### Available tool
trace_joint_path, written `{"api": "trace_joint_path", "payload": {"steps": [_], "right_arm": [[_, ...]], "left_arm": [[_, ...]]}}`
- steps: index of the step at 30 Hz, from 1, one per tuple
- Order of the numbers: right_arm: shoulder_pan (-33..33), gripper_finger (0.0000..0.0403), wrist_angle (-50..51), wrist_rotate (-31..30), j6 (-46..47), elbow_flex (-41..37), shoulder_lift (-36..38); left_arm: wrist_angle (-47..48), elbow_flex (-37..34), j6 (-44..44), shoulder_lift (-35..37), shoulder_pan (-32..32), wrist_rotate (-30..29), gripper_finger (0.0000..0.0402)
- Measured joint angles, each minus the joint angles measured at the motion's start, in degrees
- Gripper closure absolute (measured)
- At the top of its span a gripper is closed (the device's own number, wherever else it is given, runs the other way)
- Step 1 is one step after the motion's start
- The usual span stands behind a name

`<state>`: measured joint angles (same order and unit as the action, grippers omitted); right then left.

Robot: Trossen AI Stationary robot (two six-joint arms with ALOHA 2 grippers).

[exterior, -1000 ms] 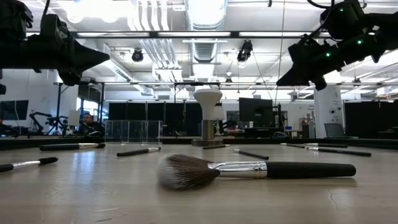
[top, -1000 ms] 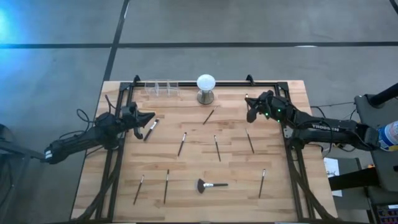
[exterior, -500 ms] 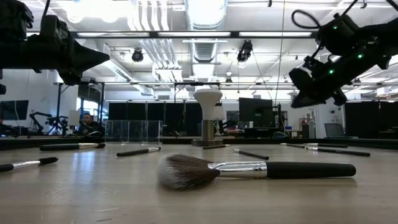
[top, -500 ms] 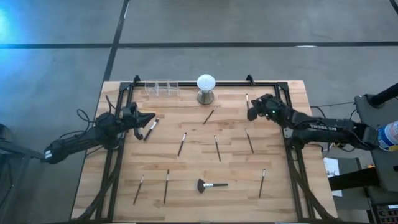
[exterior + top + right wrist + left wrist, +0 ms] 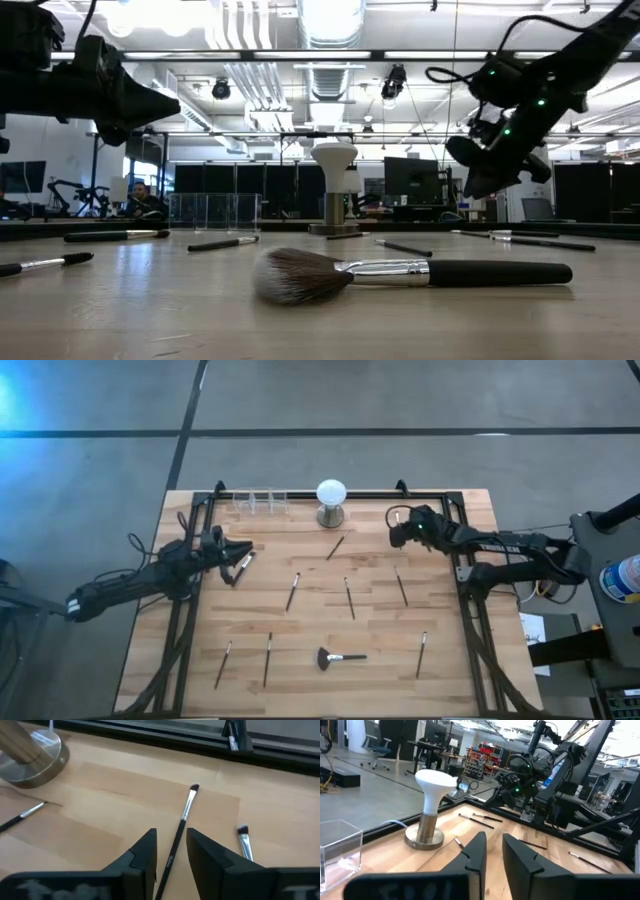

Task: Put items in baskets/containers
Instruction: Put the eyeshadow brush into the left section of the transparent organizer

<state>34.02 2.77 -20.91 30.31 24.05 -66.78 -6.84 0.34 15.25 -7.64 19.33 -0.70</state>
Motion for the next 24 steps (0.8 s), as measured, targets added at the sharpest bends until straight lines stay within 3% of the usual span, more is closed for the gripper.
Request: {"api": "trace_joint_path", "payload": {"steps": [7, 13, 19, 24], "right_arm": [[2.2, 0.0299, 0.0, 0.7, -0.9, 4.4, -7.4], [4.4, 0.0269, 0.5, 4.5, -2.1, 9.7, -15.0], [7.6, 0.0240, 9.0, 4.5, -0.9, 15.8, -21.4], [11.1, 0.0241, 9.9, 5.0, 1.3, 17.8, -25.6]], "left_arm": [[-0.1, 0.0, 0.9, -0.3, 0.0, -1.9, 0.0314], [0.0, 0.0, -0.4, -0.5, 0.0, -3.1, 0.0312], [0.1, 0.0, -1.4, -0.9, 0.0, -3.9, 0.0312], [0.1, 0.0, -1.9, -0.9, 0.0, -3.9, 0.0312]]}}
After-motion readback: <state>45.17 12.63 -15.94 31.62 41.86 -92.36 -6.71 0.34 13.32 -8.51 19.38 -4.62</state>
